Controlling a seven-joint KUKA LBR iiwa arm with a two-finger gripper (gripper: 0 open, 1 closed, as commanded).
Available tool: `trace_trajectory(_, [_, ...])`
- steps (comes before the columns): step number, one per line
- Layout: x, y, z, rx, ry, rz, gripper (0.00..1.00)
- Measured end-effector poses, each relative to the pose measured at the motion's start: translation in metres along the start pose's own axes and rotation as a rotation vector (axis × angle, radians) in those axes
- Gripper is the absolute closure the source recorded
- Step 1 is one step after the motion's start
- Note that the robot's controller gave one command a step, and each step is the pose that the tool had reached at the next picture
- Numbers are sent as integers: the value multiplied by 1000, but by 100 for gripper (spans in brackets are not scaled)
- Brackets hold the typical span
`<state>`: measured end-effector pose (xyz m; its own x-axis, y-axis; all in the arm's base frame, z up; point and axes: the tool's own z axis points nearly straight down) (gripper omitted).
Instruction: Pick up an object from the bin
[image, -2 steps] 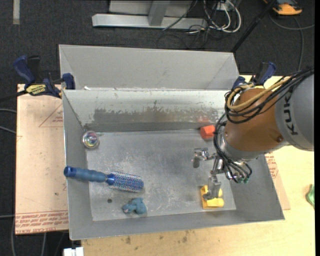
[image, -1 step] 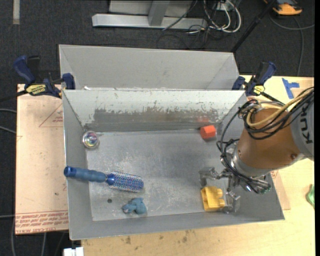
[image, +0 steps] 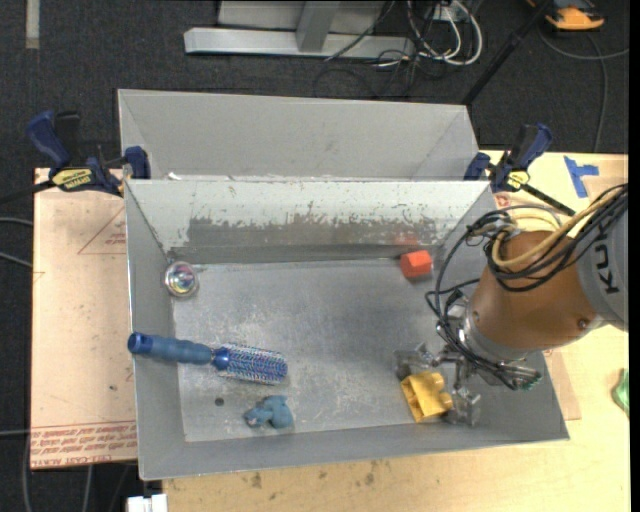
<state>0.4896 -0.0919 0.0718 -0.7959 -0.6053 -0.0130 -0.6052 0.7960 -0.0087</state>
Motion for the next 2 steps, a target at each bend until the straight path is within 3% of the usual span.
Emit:
trace_trajectory(1, [2,2,1,-7,8,1,100])
trace_trajectory(2, [-29,3,-130,-2,3,16,100])
